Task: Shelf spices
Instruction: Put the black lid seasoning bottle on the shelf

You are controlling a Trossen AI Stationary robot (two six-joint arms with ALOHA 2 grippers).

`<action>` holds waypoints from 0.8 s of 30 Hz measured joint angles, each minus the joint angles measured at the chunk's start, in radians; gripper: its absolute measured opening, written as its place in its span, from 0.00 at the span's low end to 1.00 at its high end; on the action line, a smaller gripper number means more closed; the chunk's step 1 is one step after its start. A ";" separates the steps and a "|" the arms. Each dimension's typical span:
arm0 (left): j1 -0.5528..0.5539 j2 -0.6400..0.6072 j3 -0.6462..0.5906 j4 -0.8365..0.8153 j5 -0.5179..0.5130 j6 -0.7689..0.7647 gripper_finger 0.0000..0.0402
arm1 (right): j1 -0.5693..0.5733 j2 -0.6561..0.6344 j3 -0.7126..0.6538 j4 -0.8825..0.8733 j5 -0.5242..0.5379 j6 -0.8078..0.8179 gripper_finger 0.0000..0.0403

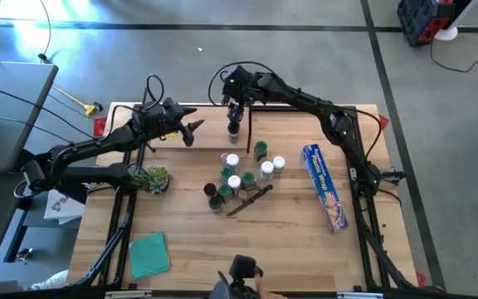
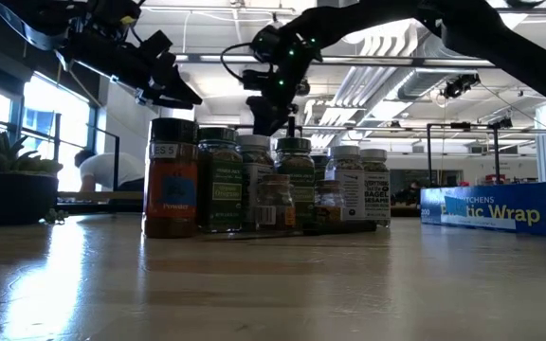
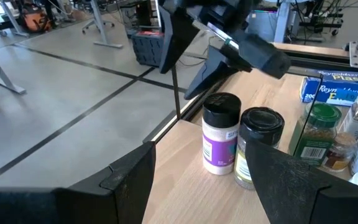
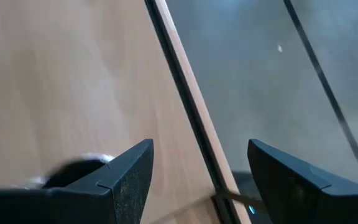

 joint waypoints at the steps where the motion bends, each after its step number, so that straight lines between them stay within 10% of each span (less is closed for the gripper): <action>1: 0.000 0.000 0.000 0.000 0.000 0.000 0.61 | 0.001 0.000 0.000 0.013 -0.022 0.000 0.63; 24: 0.000 0.000 0.000 -0.007 0.000 0.000 0.61 | 0.010 0.000 0.001 -0.034 -0.088 0.043 0.63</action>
